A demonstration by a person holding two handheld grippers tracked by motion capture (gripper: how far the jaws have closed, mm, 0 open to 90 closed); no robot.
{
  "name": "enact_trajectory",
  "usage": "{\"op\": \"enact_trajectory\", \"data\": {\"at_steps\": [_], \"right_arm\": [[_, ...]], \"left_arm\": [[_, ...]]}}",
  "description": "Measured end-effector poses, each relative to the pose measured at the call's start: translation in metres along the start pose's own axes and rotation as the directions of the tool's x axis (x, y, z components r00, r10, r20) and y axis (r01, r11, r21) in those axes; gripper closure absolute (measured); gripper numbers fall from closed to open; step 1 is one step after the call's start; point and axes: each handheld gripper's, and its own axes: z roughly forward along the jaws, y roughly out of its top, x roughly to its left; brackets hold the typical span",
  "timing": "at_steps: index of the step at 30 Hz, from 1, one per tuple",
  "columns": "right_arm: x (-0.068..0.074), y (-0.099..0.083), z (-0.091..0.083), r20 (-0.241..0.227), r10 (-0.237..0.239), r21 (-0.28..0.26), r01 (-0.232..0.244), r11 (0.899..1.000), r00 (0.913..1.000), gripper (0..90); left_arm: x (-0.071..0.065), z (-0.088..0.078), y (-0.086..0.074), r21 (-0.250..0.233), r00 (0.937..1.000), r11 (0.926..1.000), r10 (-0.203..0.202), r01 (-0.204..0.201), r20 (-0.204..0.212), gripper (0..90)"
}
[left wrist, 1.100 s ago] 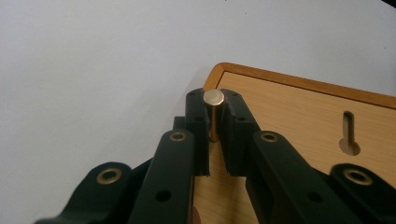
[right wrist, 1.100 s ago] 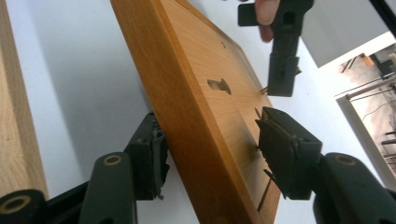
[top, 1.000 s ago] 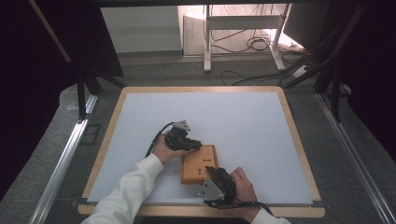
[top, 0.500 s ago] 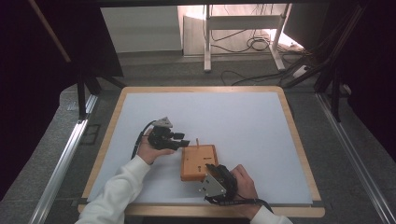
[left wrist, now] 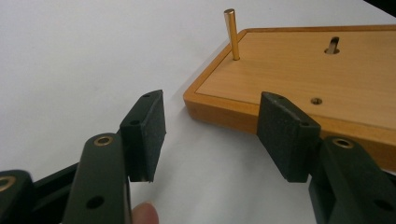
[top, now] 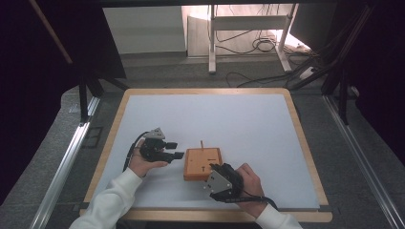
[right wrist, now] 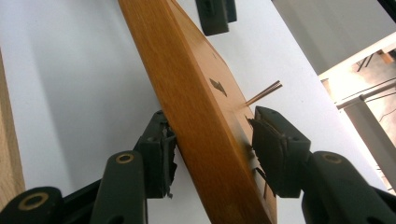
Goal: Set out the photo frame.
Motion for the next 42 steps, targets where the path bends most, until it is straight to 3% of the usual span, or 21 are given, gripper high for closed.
{"op": "enact_trajectory", "data": {"at_steps": [17, 42], "right_arm": [[-0.031, 0.016, 0.0, -0.047, 0.009, 0.008, -0.009, 1.0, 0.9989, 57.2], [-0.045, 0.029, 0.006, -0.082, -0.026, 0.035, 0.029, 0.999, 0.9963, 61.9]], "left_arm": [[-0.002, -0.003, -0.005, 0.005, 0.9998, 0.9999, 0.013, -0.013, -0.015, 41.0], [-0.002, -0.003, -0.009, 0.012, 0.999, 0.9998, 0.015, -0.015, -0.042, 39.8]]}}
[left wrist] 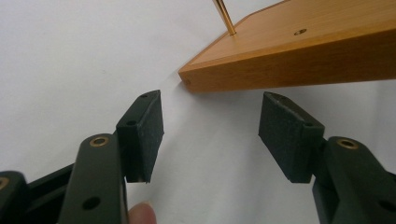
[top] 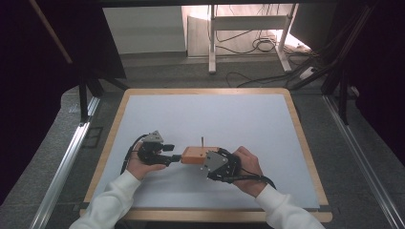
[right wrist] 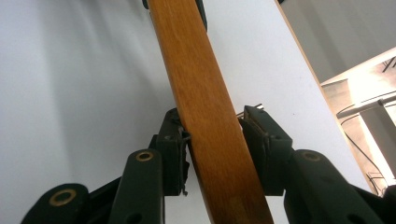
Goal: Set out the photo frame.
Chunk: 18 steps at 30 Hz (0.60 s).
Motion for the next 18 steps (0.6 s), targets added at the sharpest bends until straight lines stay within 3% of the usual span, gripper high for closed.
{"op": "enact_trajectory", "data": {"at_steps": [11, 18], "right_arm": [[-0.013, 0.005, 0.003, -0.032, 0.006, -0.016, -0.006, 1.0, 0.9995, 64.6], [-0.025, 0.009, 0.005, -0.024, 0.017, -0.033, -0.018, 0.999, 0.9996, 68.1]], "left_arm": [[0.001, -0.002, -0.001, -0.003, 1.0, 1.0, 0.001, -0.001, -0.009, 39.7], [0.002, -0.002, -0.001, -0.005, 0.9999, 1.0, -0.004, 0.004, -0.017, 39.7]]}}
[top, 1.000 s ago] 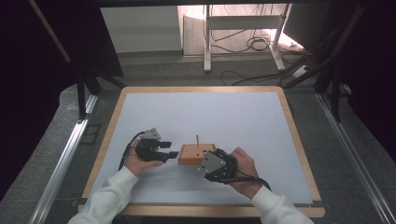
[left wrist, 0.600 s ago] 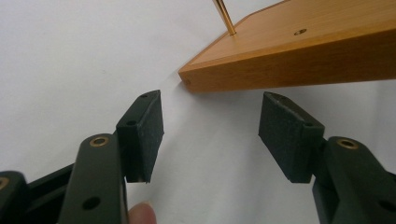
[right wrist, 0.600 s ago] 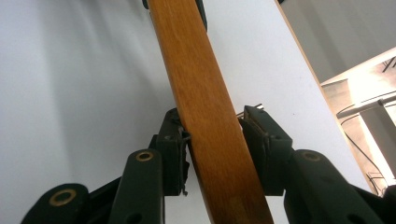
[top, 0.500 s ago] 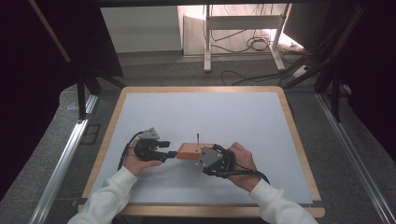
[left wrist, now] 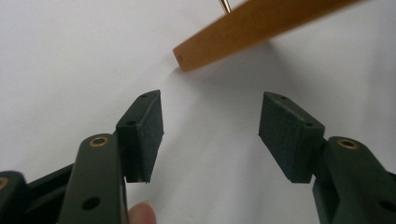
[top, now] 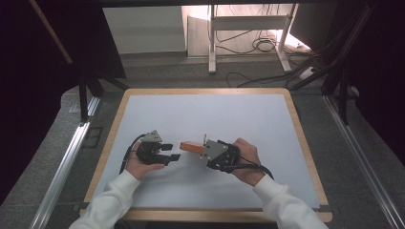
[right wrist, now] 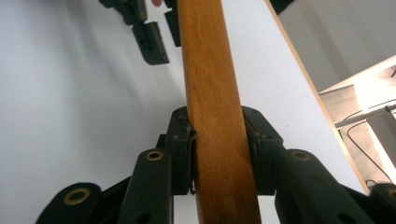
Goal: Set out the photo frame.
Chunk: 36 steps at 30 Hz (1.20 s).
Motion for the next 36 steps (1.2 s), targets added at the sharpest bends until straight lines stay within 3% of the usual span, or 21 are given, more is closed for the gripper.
{"op": "enact_trajectory", "data": {"at_steps": [13, 26, 36], "right_arm": [[-0.012, 0.008, 0.0, -0.038, 0.039, -0.03, -0.04, 0.999, 0.9985, 69.7], [-0.008, 0.015, -0.015, -0.088, 0.019, -0.051, -0.023, 0.998, 0.9959, 69.7], [0.0, 0.015, -0.027, -0.184, 0.022, -0.092, -0.04, 0.995, 0.9827, 69.5]], "left_arm": [[0.002, -0.001, 0.0, -0.005, 0.9999, 1.0, 0.003, -0.003, -0.013, 39.7], [0.004, -0.002, -0.001, -0.006, 0.9999, 1.0, 0.0, 0.0, -0.017, 39.7], [0.005, -0.003, -0.001, -0.01, 0.9997, 0.9999, -0.011, 0.011, -0.022, 39.7]]}}
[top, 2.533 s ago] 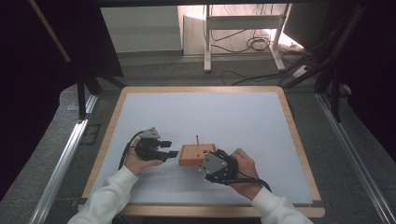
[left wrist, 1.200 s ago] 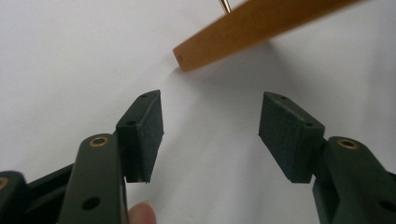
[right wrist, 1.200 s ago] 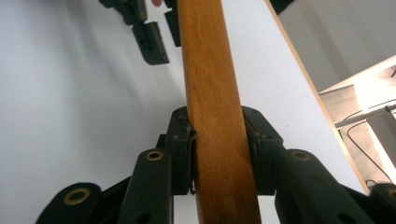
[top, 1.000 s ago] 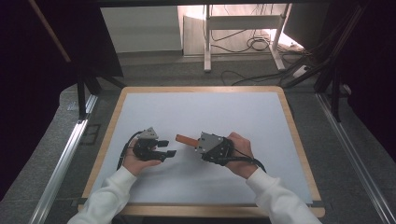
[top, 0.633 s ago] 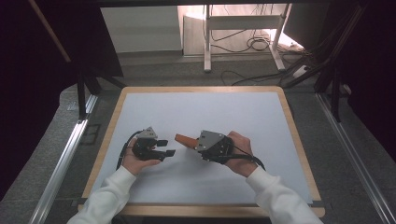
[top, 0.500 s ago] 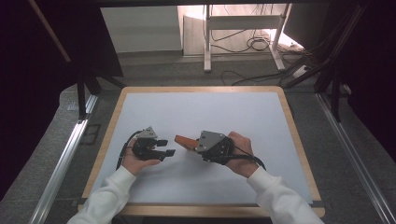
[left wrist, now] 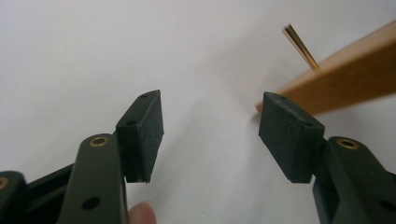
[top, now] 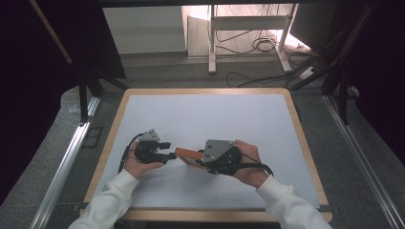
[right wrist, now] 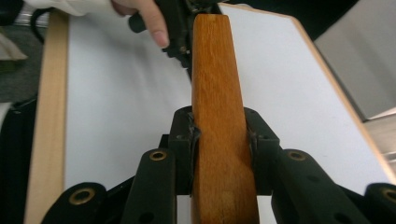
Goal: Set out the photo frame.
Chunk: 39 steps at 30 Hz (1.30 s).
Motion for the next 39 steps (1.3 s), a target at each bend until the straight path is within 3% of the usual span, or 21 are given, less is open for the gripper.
{"op": "enact_trajectory", "data": {"at_steps": [8, 20, 28, 39], "right_arm": [[-0.017, -0.011, 0.0, -0.032, 0.062, -0.004, -0.062, 0.998, 0.9976, 69.0], [-0.041, -0.021, 0.005, 0.012, 0.161, -0.024, -0.16, 0.987, 0.987, 66.7], [-0.053, -0.026, 0.01, 0.039, 0.193, -0.024, -0.192, 0.981, 0.9804, 62.2], [-0.077, -0.037, 0.021, 0.056, 0.277, -0.007, -0.277, 0.961, 0.9591, 53.6]], "left_arm": [[0.0, 0.001, 0.0, 0.004, 1.0, 1.0, 0.007, -0.007, -0.001, 39.7], [-0.001, 0.002, 0.0, 0.008, 1.0, 0.9999, 0.007, -0.007, 0.001, 39.5], [-0.001, 0.002, 0.0, 0.01, 0.9999, 0.9998, 0.015, -0.015, -0.001, 39.5], [-0.002, 0.003, 0.001, 0.013, 0.9998, 0.9997, 0.022, -0.022, -0.005, 39.4]]}}
